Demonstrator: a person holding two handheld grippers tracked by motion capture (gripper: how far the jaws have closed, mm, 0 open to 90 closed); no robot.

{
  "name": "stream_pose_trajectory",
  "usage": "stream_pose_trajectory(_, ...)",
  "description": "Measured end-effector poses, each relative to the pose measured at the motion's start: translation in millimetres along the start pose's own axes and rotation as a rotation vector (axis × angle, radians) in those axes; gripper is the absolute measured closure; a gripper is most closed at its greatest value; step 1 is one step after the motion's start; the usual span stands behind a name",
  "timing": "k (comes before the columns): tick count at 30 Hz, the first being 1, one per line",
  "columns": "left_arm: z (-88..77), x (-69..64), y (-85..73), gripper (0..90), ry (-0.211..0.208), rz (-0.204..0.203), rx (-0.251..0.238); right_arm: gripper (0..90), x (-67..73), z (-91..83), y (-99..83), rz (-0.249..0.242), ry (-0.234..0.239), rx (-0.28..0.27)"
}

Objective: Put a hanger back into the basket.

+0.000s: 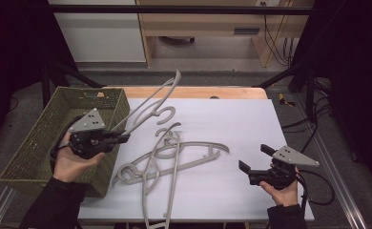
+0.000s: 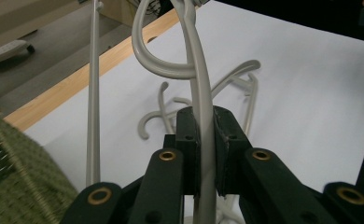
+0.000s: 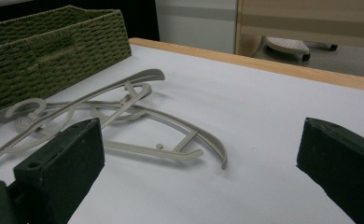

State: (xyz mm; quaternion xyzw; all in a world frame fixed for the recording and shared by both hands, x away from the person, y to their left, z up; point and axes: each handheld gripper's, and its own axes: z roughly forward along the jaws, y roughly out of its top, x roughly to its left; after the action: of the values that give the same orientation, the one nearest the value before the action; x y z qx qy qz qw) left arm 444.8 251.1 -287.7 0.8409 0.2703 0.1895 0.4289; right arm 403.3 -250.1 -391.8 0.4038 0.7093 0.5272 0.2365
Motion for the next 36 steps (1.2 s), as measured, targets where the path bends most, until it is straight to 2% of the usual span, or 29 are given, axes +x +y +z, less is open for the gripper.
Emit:
stream_pose_trajectory(7, -24.3, 24.4, -16.7, 82.0, 0.051, -0.030, 0.005, 1.0, 0.3, 0.6, -0.3, 0.000, -0.001, 0.002)
stream_pose_trajectory(12, -36.1, 35.4, -27.7, 82.0, 0.068, -0.040, 0.009, 1.0, 0.3, 1.0, -0.4, -0.001, -0.003, 0.005)
stream_pose_trajectory(15, -44.0, 42.8, -37.2, 81.9, 0.084, -0.060, 0.012, 1.0, 0.4, 1.1, -0.3, 0.000, -0.005, 0.005)
stream_pose_trajectory(25, -71.1, 64.7, -69.5, 81.9, 0.117, -0.105, 0.023, 1.0, 0.8, 2.3, -0.7, -0.001, -0.006, 0.011)
stream_pose_trajectory(29, -81.2, 74.8, -84.8, 81.9, 0.123, -0.112, 0.047, 1.0, 0.9, 2.7, -1.0, -0.002, -0.005, 0.014)
stream_pose_trajectory(36, -86.8, 88.6, -102.3, 81.9, 0.132, -0.142, 0.058, 1.0, 1.1, 3.8, -1.4, -0.001, -0.007, 0.016)
